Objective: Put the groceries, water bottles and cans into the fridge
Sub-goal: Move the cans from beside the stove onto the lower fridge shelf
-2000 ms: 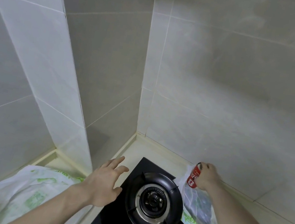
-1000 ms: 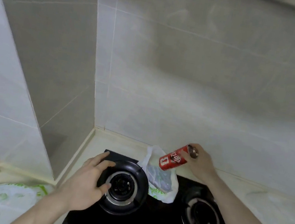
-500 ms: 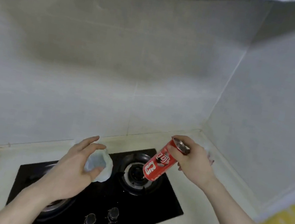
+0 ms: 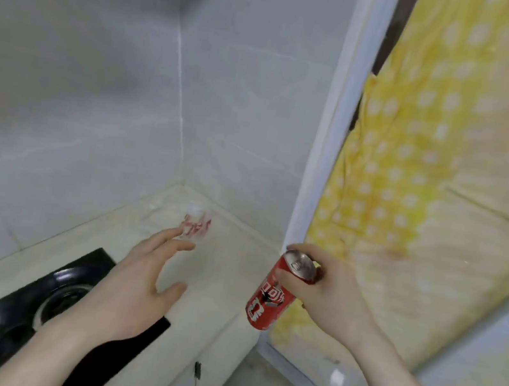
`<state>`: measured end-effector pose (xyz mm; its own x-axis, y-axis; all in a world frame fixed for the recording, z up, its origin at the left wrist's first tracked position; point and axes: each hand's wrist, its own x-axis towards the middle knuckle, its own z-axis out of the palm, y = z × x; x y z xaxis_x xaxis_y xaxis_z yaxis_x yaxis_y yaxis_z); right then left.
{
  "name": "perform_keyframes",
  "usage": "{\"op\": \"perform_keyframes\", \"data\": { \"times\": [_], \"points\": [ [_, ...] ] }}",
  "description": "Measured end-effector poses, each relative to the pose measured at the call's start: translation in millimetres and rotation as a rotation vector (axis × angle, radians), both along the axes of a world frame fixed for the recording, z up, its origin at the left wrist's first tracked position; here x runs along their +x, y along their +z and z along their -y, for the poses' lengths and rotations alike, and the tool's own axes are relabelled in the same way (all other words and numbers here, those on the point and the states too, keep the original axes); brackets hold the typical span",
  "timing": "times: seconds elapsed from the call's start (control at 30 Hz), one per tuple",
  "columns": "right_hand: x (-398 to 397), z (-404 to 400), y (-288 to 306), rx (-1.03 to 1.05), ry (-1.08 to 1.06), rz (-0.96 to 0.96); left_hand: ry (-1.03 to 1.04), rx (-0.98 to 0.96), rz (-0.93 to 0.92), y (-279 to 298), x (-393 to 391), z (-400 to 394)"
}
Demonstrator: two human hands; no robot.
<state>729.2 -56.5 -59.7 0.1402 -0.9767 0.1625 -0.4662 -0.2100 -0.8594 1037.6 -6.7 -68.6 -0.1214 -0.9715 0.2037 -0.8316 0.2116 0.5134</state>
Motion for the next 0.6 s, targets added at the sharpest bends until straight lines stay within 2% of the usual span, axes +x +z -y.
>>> {"op": "perform_keyframes", "data": {
  "times": [0.23,0.6],
  "points": [
    [-134.5,-58.1,5.6,-0.005,-0.353,-0.004,-0.386,0.018,0.019,0.2,-156.7,60.6],
    [-271.2,-136.0,22.8,-0.037,-0.861,-0.042,-0.895,-0.011,-0.009,12.0,-376.9,110.8]
  ]
}}
